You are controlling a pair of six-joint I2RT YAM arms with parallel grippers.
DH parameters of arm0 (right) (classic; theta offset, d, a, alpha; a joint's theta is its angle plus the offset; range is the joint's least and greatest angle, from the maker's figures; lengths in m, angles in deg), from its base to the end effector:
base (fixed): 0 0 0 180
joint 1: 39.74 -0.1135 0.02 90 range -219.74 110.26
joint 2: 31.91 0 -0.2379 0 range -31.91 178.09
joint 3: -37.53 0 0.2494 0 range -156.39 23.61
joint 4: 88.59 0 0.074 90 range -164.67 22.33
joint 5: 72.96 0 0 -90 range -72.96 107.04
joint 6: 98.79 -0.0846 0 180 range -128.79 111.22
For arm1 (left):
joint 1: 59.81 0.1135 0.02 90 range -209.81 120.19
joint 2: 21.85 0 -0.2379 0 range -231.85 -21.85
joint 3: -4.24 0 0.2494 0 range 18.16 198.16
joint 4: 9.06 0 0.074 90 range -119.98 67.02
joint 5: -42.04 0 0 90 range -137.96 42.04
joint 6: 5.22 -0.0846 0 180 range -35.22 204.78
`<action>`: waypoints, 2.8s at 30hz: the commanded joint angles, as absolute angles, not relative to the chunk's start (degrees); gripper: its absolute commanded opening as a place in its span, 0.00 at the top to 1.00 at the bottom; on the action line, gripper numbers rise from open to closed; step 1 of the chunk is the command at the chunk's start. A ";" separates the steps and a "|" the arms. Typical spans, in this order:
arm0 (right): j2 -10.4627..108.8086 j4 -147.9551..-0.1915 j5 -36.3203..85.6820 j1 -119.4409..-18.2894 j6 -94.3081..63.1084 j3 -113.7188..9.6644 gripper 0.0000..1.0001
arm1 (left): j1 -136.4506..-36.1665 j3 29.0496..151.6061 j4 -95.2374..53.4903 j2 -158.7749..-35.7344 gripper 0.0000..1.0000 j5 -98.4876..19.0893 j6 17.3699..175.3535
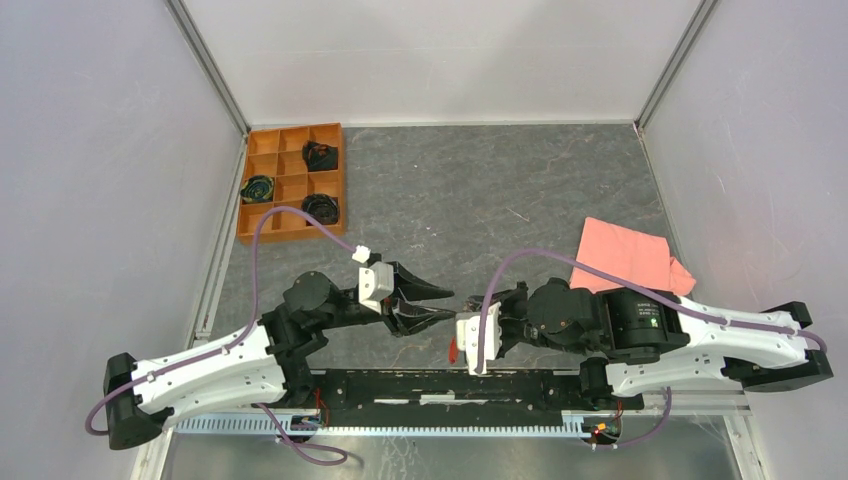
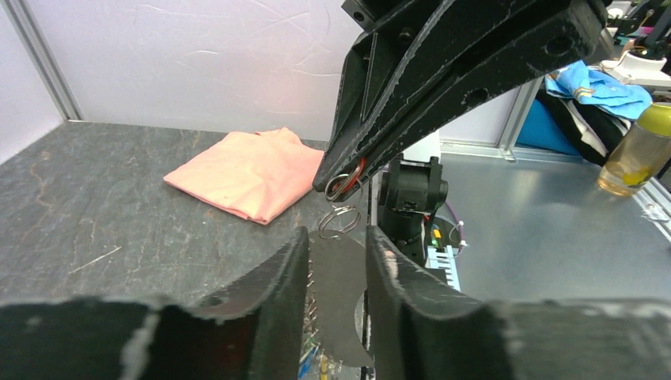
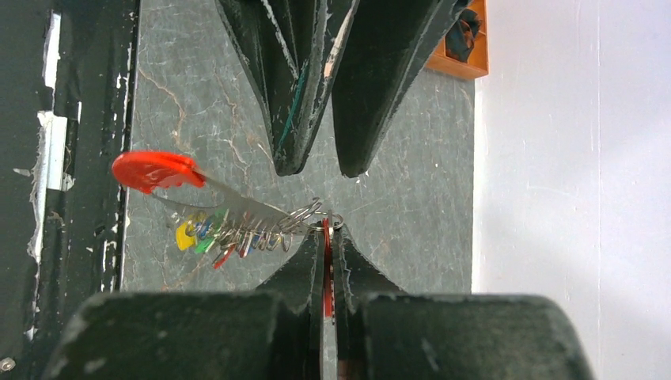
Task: Remove the keys from the keyring
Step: Remove the key from the keyring.
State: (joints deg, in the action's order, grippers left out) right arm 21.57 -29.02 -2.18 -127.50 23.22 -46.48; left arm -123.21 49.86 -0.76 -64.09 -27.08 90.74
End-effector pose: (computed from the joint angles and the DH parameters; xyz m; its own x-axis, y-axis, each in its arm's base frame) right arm 0.0367 0.2265 0.3567 0.4781 -0.5833 -0.6566 -0.8006 0.0181 -0.5989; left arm 0.0817 -0.2305 0.3191 -0.0128 -0.1911 -0.9815 0.9958 0.0869 -0.0299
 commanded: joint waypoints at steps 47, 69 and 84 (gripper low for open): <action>22.06 -29.14 1.18 -130.48 23.73 -49.25 0.99 | -123.44 58.50 -7.77 -69.78 0.64 -12.34 78.99; 22.67 -29.04 -2.03 -130.88 23.25 -48.12 0.99 | -123.40 58.05 -8.37 -69.34 0.93 -12.41 78.98; 20.27 -29.41 -4.58 -130.97 20.59 -43.66 0.99 | -123.42 53.62 -1.71 -65.76 0.98 -17.92 84.59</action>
State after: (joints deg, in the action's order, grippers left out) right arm 21.87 -27.16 -2.77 -130.50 22.28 -44.86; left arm -123.23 54.04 -8.54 -67.19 -15.93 81.14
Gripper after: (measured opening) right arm 0.037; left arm 0.034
